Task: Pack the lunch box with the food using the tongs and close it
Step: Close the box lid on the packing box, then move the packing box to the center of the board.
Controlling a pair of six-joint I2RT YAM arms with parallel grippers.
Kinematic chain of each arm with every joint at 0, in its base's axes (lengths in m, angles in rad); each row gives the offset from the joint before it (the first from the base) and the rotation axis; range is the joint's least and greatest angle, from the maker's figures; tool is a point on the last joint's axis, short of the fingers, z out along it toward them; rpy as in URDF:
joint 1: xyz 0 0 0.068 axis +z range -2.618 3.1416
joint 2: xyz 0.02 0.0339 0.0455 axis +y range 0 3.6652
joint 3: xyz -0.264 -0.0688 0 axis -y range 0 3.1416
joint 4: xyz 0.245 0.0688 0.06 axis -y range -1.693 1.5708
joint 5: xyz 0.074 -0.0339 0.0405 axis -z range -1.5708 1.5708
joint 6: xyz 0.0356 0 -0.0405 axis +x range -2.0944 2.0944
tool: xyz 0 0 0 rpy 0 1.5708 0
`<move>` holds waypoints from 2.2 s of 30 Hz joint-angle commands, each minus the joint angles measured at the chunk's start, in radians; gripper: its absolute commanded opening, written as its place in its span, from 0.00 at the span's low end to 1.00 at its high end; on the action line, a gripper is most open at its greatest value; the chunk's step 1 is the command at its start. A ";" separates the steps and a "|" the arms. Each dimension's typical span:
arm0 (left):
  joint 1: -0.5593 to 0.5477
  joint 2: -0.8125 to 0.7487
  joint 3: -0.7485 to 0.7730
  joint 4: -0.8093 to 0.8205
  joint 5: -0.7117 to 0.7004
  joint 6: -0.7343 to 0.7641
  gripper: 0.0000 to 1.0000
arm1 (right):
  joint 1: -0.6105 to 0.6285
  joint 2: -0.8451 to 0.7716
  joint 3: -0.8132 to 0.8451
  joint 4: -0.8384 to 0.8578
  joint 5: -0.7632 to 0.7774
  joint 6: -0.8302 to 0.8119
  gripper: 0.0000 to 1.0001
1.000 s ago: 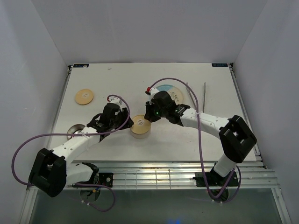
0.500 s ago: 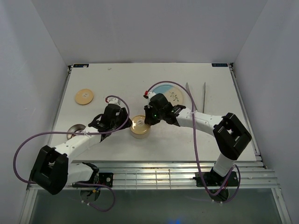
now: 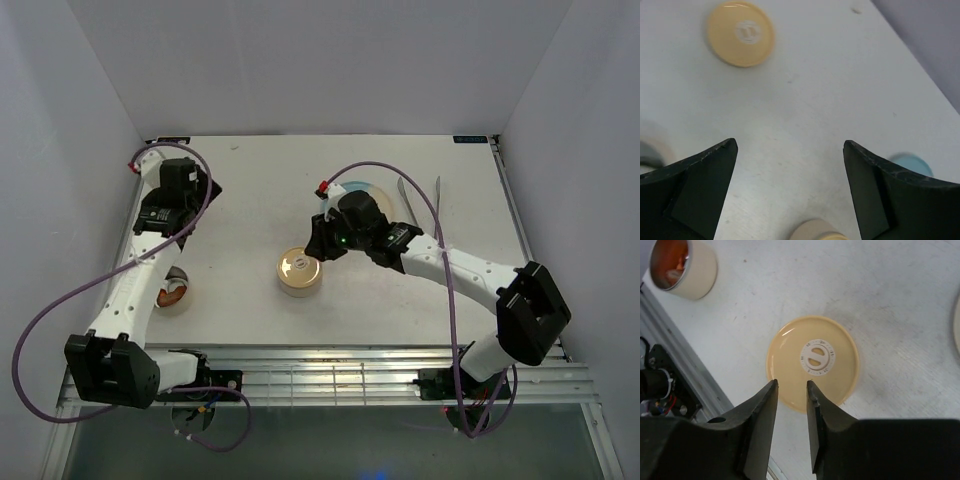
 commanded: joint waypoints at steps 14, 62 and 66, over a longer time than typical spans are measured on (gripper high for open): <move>0.162 -0.156 -0.204 -0.367 -0.248 -0.024 0.75 | -0.218 0.002 -0.159 0.363 -0.529 0.090 0.38; -0.154 0.582 0.157 -0.059 0.108 0.130 0.17 | -0.249 -0.078 -0.137 0.270 -0.426 0.024 0.36; -0.162 0.602 0.219 -0.080 0.165 0.153 0.71 | -0.269 -0.078 -0.091 0.224 -0.416 0.013 0.36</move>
